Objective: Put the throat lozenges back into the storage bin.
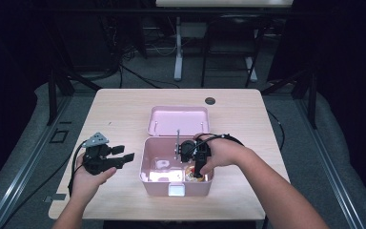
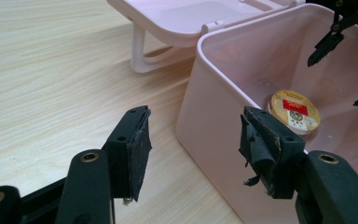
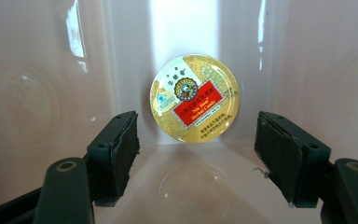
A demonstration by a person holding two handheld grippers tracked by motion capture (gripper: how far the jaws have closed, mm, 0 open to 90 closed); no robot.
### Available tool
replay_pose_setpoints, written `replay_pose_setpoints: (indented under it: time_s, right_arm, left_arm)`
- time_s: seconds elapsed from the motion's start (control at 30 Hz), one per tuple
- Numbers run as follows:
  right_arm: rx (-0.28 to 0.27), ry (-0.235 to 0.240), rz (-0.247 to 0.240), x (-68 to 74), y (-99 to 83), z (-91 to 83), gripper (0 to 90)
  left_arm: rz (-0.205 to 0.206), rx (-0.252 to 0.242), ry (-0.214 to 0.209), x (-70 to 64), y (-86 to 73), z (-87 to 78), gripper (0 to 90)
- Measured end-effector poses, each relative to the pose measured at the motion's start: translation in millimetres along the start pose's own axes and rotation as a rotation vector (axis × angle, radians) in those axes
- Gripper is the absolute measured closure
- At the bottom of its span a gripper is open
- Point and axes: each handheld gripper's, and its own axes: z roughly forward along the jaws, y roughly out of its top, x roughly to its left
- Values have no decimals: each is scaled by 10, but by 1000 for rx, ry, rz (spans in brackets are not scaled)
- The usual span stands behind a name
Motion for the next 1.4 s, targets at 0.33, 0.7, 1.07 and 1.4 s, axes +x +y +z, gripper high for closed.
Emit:
replay_pose_setpoints:
  time_s: [0.33, 0.7, 1.07, 1.4]
  right_arm:
    - [4, 0, 0, 16, 13, -185, 340]
    - [-6, -10, 21, 13, -47, -357, 346]
    - [4, -23, 46, -1, -182, -530, 346]
    - [-5, -47, 102, -49, -458, -617, 345]
  left_arm:
    - [0, -4, 2, -8, -2, 8, 425]
    - [0, -6, 1, -9, 1, 2, 425]
    - [0, -6, 4, -12, -1, 2, 425]
    - [-1, -6, 6, -7, -2, -3, 425]
